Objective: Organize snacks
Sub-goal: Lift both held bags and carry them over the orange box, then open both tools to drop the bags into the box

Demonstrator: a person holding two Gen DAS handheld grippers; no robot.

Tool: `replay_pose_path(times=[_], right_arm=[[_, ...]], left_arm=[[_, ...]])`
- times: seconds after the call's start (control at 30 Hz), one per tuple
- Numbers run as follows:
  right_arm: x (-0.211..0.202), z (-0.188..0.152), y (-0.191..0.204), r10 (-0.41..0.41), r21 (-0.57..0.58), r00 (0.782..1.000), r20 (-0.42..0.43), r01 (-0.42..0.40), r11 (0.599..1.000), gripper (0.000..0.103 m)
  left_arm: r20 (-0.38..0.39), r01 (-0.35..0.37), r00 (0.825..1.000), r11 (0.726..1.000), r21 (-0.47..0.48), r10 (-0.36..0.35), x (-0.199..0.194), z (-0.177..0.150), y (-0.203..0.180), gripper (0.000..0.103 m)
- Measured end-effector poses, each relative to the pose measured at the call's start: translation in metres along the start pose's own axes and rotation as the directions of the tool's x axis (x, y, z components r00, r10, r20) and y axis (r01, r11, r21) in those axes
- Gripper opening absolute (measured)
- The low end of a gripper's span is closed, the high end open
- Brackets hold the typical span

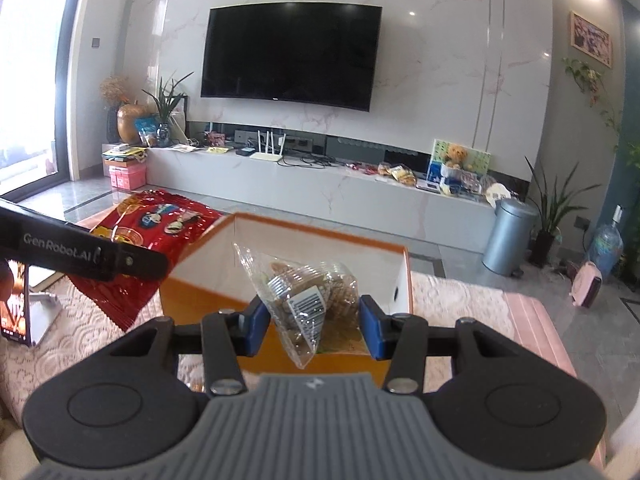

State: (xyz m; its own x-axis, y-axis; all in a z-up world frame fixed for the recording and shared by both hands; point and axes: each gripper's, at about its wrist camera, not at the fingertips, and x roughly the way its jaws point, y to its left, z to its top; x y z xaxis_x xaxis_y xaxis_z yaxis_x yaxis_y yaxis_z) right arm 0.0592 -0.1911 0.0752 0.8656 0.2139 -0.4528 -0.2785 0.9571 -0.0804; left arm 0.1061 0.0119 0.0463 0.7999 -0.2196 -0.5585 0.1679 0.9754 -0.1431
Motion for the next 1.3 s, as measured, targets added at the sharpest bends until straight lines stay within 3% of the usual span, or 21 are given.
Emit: replay_pose_path(times=[0.33,0.8,1.1,1.3], right_arm=[[0.048,0.034,-0.009,-0.002,-0.045,1.000,0.001,0.002,0.999,0.046],[0.145,0.045,-0.023,-0.028,-0.071,0.987,-0.159,0.017,0.997,0.046],[0.206,0.036,-0.036,-0.010,-0.052,0.948,-0.318,-0.007,0.999,0.046],[0.242,0.029,-0.045,0.010,-0.015,0.893,-0.450,-0.018,1.000,0.046]], left_arm=[[-0.015,-0.014,1.000,1.000,-0.019,0.014,0.034,0.024,0.002,0.078],[-0.159,-0.034,0.987,0.999,0.008,0.035,0.104,0.036,0.008,0.076],[-0.270,-0.058,0.960,0.995,0.082,0.078,0.148,0.036,0.002,0.076],[-0.351,-0.055,0.932,0.992,0.114,0.092,0.169,0.033,-0.001,0.076]])
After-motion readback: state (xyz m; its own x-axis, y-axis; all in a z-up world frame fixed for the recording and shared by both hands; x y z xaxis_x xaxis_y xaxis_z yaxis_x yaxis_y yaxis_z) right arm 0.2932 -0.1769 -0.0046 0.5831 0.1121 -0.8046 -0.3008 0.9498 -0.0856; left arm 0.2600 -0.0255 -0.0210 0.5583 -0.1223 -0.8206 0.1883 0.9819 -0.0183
